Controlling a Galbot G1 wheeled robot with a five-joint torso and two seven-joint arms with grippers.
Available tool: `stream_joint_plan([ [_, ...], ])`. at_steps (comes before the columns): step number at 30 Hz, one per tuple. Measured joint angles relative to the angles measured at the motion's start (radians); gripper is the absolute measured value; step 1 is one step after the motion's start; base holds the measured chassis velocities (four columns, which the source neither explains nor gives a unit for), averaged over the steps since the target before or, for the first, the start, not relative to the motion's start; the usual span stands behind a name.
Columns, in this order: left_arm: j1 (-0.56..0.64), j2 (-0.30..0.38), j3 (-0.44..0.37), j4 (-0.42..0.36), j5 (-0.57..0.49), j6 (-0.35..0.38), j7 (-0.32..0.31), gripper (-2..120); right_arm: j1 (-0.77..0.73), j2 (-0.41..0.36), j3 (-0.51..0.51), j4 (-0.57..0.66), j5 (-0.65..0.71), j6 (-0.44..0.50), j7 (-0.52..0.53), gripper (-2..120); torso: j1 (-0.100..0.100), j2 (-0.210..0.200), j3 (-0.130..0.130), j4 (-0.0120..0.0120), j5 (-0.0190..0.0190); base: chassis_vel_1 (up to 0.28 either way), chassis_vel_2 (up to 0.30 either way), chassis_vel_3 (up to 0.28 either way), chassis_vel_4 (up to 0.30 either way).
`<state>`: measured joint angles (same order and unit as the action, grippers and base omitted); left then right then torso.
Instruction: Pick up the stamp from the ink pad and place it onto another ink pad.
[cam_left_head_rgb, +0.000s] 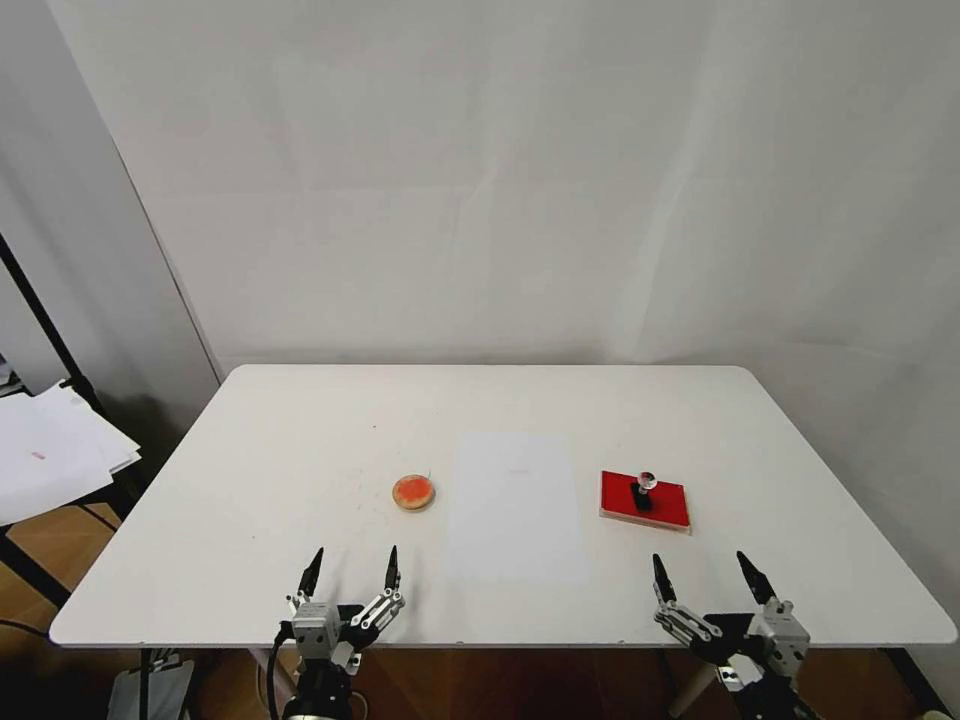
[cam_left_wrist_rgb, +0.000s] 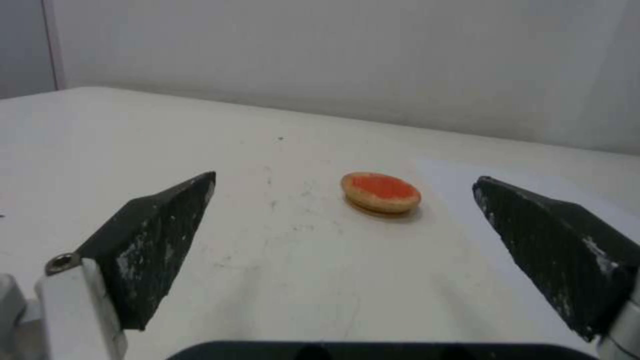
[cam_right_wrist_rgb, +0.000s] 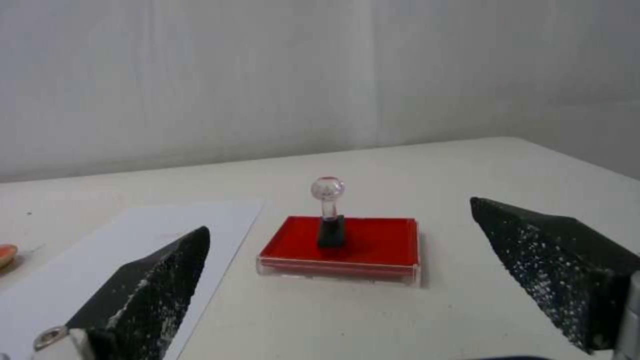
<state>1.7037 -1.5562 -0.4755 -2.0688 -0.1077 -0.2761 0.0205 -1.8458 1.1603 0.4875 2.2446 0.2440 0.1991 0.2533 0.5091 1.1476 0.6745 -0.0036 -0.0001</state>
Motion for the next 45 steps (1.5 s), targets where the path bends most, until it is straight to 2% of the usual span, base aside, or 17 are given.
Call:
stream_joint_plan([
  [11, 0.000, 0.000, 0.000, 0.000, 0.000, 0.000, 0.000, 102, 0.018, 0.008, -0.009, -0.015, 0.001, -0.004, 0.000, 100, 0.000, 0.000, 0.000, 0.0000, 0.0000, 0.000, 0.000, 0.000, 0.000],
  [17, 0.000, 0.000, 0.000, 0.000, 0.000, 0.000, 0.000, 102, 0.088, 0.020, -0.021, -0.047, 0.031, -0.045, -0.004, 100, 0.000, 0.000, 0.000, 0.0000, 0.0001, 0.000, 0.000, 0.000, 0.000],
  [31, 0.000, 0.000, 0.000, 0.000, 0.000, 0.000, 0.000, 102, 0.255, -0.042, -0.033, -0.127, 0.139, -0.089, -0.027, 100, 0.000, 0.000, 0.000, 0.0000, 0.0000, 0.000, 0.000, 0.000, 0.000],
  [39, 0.000, 0.000, 0.000, 0.000, 0.000, 0.000, 0.000, 102, 0.364, -0.065, -0.084, -0.237, 0.173, -0.091, -0.031, 100, 0.000, 0.000, 0.000, 0.0000, 0.0001, 0.000, 0.000, 0.000, 0.000],
  [45, 0.000, 0.000, 0.000, 0.000, 0.000, 0.000, 0.000, 102, 0.407, -0.079, -0.116, -0.273, 0.195, -0.092, -0.033, 100, 0.000, 0.000, 0.000, 0.0000, 0.0000, 0.000, 0.000, 0.000, 0.000],
])
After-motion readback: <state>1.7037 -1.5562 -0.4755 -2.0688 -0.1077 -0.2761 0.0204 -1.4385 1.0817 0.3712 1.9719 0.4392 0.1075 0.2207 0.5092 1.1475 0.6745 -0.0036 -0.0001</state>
